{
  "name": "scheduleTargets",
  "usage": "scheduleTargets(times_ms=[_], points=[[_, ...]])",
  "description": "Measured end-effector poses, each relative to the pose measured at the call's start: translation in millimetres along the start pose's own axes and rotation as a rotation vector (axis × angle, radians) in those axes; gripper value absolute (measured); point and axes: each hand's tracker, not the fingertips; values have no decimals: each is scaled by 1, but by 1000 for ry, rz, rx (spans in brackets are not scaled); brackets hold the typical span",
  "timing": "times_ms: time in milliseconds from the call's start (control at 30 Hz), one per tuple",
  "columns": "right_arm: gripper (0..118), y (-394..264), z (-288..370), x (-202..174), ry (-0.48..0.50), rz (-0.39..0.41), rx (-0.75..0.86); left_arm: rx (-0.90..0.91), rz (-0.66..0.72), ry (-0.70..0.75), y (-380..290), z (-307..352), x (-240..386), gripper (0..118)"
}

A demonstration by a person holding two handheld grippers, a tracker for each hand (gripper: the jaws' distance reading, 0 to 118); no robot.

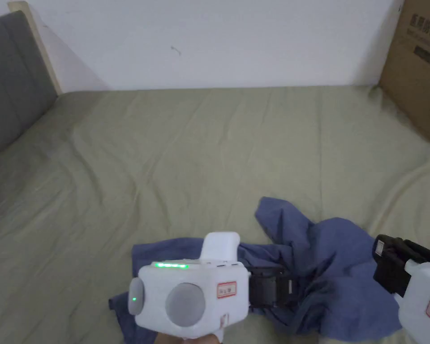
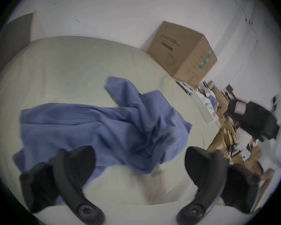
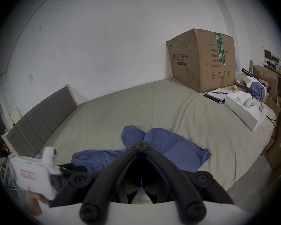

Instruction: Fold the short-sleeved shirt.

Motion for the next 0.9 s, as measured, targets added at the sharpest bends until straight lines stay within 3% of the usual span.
scheduleTargets(times_ms=[133,233,367,500,533,633,900], points=[[0,-5,-2,-16,27,21,-9,81,79,168,6,52,-52,0],[0,-9,-9,-29,51,33,-29,92,118,307,4,69,-98,0],[0,-16,-17,-46,78,70,-61,96,239,314,3,74,-151,0],[0,-22,-30,-55,93,116,-96,68,184,450,26,59,-177,0],[0,-24,-34,-57,91,127,-102,66,180,447,36,49,-185,16],[0,-27,-46,-59,78,143,-123,41,233,414,59,28,-200,116],[0,-37,-75,-50,62,130,-194,-66,139,464,87,-38,-208,115]])
